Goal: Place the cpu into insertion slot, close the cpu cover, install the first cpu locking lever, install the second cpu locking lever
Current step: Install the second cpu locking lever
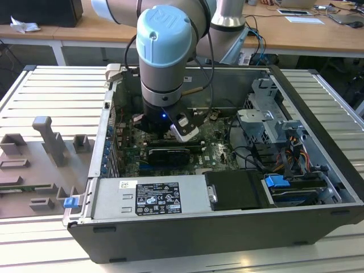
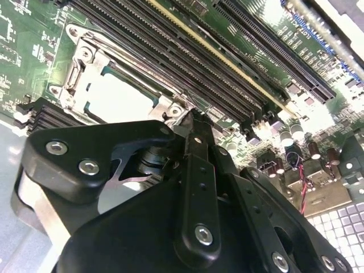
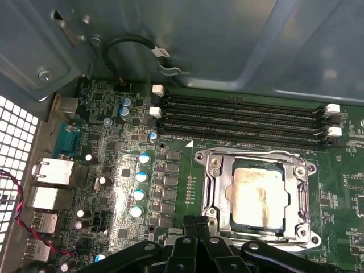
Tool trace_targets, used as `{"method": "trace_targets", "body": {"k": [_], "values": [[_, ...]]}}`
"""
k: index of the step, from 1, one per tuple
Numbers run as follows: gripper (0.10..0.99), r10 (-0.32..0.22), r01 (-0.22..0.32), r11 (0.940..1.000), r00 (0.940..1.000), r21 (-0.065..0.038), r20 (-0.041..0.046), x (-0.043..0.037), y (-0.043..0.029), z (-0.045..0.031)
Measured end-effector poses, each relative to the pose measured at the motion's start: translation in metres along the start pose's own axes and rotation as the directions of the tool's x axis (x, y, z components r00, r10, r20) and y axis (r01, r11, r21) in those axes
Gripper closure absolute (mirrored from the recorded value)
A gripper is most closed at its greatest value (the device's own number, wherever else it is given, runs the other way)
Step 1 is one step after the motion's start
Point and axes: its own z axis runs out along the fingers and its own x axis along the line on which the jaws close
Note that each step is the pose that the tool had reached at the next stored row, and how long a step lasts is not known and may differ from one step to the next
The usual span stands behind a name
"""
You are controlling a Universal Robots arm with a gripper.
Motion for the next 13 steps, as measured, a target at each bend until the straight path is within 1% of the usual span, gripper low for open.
{"method": "trace_targets", "body": {"k": [13], "values": [[0.980,0.000,0.000,1.0000,1.0000,0.000,0.0002,-0.0002,0.0016,-0.0054]]}}
